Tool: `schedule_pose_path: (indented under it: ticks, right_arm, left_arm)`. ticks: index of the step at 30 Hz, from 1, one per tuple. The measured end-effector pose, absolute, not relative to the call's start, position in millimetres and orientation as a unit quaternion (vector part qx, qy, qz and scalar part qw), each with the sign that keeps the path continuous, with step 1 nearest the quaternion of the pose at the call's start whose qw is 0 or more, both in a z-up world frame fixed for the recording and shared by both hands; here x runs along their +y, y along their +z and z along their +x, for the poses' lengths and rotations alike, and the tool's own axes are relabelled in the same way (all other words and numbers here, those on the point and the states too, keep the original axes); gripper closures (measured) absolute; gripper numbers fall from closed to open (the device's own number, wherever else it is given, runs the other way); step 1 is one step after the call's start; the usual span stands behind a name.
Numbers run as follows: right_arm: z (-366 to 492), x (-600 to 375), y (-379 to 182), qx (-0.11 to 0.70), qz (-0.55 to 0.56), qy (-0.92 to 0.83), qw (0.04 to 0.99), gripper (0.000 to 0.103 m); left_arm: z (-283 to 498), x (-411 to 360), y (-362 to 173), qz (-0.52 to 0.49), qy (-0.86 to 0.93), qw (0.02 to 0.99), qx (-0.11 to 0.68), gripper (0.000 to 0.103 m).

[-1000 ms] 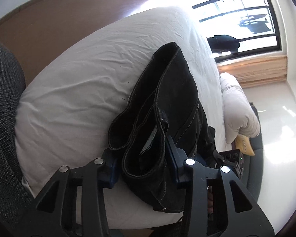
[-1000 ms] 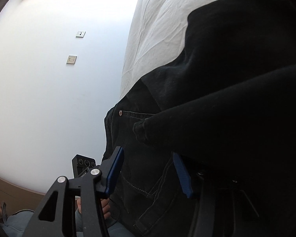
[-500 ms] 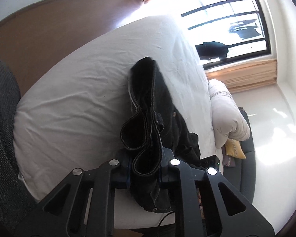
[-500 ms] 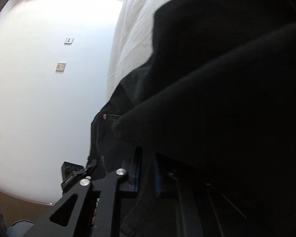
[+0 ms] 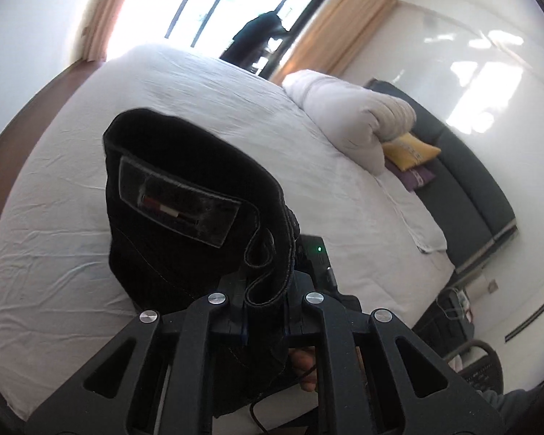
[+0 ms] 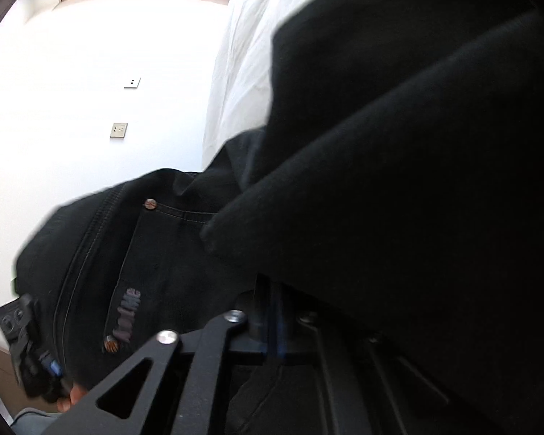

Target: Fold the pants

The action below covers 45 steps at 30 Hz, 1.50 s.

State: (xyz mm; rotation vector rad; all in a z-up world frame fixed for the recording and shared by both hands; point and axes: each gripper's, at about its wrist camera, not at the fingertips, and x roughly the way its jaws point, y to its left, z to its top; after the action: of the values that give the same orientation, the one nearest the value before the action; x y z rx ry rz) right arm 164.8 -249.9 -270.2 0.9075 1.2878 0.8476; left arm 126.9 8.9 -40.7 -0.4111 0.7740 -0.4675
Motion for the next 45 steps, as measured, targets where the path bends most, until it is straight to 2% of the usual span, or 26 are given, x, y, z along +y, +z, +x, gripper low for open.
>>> schedule_pose_path:
  ticks: [1,2,3,10,16,23,25,28,31,32,36,45]
  right_arm:
    - [162.0,-258.9,-259.9,0.538,0.408,0.379,0.633,0.045]
    - [158.2,-269.9,-248.2,0.511,0.421,0.389,0.641,0.018]
    - [154.4,-281.6,-238.0,0.489,0.430,0.391,0.651,0.000]
    - [137.3,-367.9,-205.6,0.449,0.444,0.361,0.686,0.000]
    - [111.2,-385.0,-164.9,0.435,0.386,0.388,0.715,0.000]
    - [127.3,-375.1,-167.3,0.492,0.299,0.346,0.741,0.000]
    - [131.8,-378.2,-169.6,0.506,0.285,0.336,0.742,0.002]
    - [141.8,-377.8,-171.3,0.522,0.266,0.333,0.739,0.023]
    - [152.3,-370.7,-174.2,0.530,0.247,0.334,0.740,0.054]
    - [152.8,-370.6,-172.9,0.531,0.238,0.331,0.743,0.070]
    - [150.5,-378.4,-173.1,0.532,0.220,0.325,0.750,0.079]
    - [155.9,-411.0,-179.7,0.532,0.242,0.314,0.749,0.081]
  left_arm:
    - [128.0,-4.4,-42.8,-0.189,-0.234,0.876,0.376,0.093]
    - [129.3,-19.4,-46.8,-0.178,-0.241,0.874,0.383,0.093]
    - [130.9,-29.9,-50.6,-0.172,-0.245,0.871,0.390,0.093]
    - [139.7,-94.8,-84.6,-0.124,-0.274,0.852,0.428,0.093]
    - [141.2,-147.0,-113.9,-0.076,-0.298,0.834,0.458,0.093]
    - [124.1,-192.3,-123.9,0.008,-0.303,0.837,0.455,0.093]
    - [121.2,-198.7,-126.5,0.017,-0.301,0.836,0.458,0.093]
    - [118.0,-222.0,-130.2,0.042,-0.298,0.836,0.460,0.093]
    - [124.6,-260.4,-134.5,0.066,-0.296,0.833,0.462,0.093]
    - [123.8,-271.6,-136.2,0.075,-0.296,0.833,0.462,0.093]
    - [109.6,-285.4,-145.5,0.101,-0.295,0.832,0.459,0.093]
    - [95.3,-331.9,-178.2,0.166,-0.292,0.825,0.454,0.093]
